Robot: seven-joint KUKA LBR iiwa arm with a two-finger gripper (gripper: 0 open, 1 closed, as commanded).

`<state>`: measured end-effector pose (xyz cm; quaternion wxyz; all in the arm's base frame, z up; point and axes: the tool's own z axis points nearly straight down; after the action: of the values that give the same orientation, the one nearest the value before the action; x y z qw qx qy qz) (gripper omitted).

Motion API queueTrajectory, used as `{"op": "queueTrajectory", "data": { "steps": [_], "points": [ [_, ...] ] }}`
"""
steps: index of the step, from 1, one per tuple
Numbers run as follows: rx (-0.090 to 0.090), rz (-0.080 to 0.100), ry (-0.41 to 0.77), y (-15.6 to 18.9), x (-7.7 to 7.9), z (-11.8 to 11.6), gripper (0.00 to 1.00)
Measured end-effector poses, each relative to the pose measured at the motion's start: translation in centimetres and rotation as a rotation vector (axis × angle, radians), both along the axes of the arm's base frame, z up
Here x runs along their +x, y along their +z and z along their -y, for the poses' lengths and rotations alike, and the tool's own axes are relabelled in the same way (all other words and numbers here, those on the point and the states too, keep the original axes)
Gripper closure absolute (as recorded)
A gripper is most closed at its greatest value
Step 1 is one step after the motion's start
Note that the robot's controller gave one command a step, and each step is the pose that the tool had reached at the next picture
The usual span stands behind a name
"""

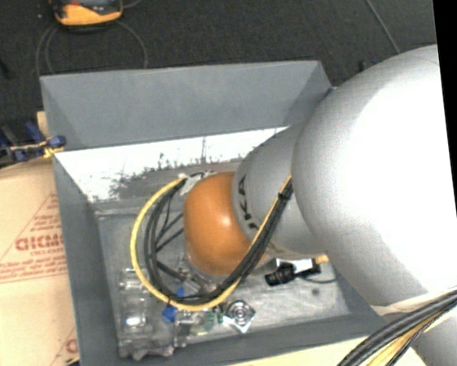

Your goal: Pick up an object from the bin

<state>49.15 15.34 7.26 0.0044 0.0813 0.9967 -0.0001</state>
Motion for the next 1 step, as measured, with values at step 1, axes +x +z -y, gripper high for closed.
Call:
{"op": "queueTrajectory", "data": {
  "steps": [1],
  "points": [
    [0.004,0.010,-0.001,0.33,0.32,-0.13,1.00]
  ]
}}
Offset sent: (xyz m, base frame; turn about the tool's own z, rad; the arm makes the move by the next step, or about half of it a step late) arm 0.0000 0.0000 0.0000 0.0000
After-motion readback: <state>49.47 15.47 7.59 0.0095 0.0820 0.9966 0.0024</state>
